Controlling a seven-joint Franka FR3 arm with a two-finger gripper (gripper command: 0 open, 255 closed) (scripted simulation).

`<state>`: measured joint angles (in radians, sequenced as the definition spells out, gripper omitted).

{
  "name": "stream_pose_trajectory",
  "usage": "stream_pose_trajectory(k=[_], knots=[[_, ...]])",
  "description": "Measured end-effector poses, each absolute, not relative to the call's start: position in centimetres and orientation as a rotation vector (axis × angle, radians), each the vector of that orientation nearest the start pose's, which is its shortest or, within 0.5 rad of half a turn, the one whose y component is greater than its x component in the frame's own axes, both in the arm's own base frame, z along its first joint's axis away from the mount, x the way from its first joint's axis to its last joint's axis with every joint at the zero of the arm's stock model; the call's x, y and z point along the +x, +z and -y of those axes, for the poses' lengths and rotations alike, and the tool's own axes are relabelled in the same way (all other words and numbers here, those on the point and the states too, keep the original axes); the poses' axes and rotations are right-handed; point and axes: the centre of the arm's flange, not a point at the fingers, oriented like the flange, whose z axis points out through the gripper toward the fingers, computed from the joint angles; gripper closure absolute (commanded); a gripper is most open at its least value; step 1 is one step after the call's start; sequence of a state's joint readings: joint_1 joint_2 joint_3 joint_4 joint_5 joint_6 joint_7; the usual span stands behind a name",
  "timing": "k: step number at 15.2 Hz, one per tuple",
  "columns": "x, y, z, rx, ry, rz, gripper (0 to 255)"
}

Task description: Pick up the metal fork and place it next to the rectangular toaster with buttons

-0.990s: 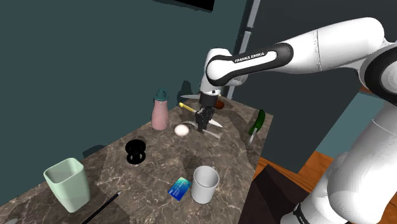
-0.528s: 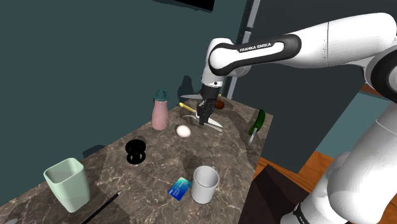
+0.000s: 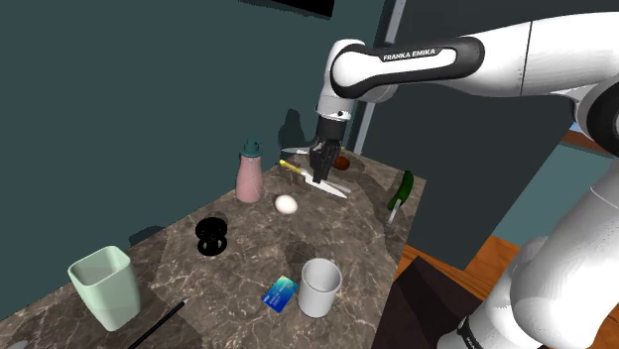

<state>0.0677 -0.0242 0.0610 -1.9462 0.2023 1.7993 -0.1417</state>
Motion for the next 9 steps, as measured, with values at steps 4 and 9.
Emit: stream_pose_trajectory(k=[4, 9], knots=[[53.2, 50.4, -8.7, -2.927, 0.179, 0.312, 255], [53.2, 52.9, -8.8, -2.927, 0.179, 0.312, 255]])
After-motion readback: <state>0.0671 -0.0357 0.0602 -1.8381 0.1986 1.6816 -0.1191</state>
